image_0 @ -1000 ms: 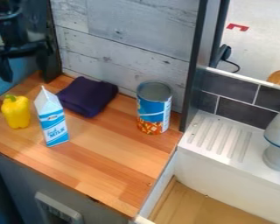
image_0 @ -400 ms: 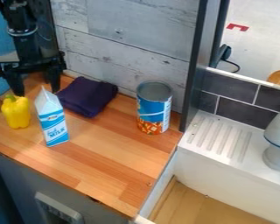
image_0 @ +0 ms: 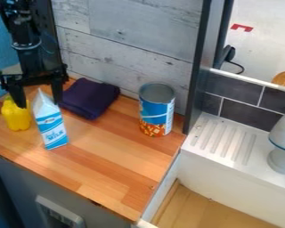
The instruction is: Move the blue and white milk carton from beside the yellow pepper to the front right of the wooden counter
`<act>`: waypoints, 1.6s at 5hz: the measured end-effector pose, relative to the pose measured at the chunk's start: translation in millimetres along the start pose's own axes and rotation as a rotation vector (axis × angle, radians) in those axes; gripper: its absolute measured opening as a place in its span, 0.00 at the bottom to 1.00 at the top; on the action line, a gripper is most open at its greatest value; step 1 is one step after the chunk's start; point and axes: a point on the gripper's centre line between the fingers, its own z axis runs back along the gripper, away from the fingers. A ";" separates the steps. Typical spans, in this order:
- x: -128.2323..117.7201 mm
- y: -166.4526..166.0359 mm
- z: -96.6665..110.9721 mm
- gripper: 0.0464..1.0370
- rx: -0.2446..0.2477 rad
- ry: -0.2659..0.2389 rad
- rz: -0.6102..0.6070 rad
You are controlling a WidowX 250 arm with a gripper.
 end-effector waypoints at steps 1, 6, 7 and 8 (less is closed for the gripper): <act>-3.9 -4.9 -7.4 0.95 0.019 0.011 -0.009; 6.9 -12.3 52.0 0.77 -0.073 0.009 -0.111; 0.4 -17.0 74.1 0.77 -0.119 -0.018 -0.154; -40.0 -45.3 76.2 0.77 -0.118 -0.021 -0.311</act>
